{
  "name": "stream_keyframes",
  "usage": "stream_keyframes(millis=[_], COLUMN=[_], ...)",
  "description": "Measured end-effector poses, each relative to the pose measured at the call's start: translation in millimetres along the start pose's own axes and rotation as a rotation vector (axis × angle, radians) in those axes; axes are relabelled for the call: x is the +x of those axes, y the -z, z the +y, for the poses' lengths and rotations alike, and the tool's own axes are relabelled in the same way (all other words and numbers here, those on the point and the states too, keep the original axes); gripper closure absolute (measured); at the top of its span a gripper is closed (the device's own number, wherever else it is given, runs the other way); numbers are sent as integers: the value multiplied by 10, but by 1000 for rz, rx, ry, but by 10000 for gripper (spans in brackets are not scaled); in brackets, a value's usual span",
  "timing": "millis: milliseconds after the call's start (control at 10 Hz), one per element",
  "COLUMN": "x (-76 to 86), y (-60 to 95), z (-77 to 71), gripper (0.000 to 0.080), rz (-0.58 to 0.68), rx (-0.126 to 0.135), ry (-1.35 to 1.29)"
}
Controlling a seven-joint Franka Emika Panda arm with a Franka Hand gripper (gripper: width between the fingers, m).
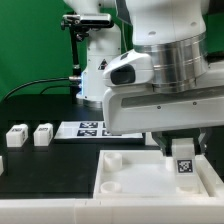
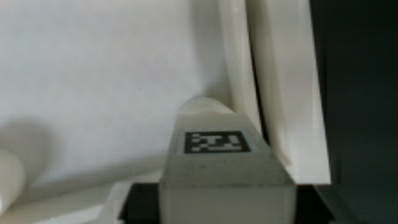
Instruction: Assemble one leg
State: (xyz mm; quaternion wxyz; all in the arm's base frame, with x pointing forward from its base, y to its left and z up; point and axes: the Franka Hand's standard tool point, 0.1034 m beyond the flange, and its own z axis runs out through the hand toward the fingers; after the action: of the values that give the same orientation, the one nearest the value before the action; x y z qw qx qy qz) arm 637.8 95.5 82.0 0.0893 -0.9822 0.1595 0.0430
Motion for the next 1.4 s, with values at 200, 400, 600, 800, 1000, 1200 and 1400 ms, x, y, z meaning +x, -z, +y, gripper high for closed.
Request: stream_keyframes(millis=[200, 400, 600, 800, 1000, 1200, 1400], x=[-14, -12, -23, -28, -28, -36, -93], y=[-14, -19, -26, -29, -34, -48, -73], z=[-44, -63, -98, -107, -115, -136, -230], gripper=[507, 507, 507, 426, 245, 180, 154], rz=[0, -7, -21, -22, -19, -14, -14], rx=[-2, 5, -11, -11, -9, -5, -15], ry=[-326, -560, -742, -725, -640, -387, -98])
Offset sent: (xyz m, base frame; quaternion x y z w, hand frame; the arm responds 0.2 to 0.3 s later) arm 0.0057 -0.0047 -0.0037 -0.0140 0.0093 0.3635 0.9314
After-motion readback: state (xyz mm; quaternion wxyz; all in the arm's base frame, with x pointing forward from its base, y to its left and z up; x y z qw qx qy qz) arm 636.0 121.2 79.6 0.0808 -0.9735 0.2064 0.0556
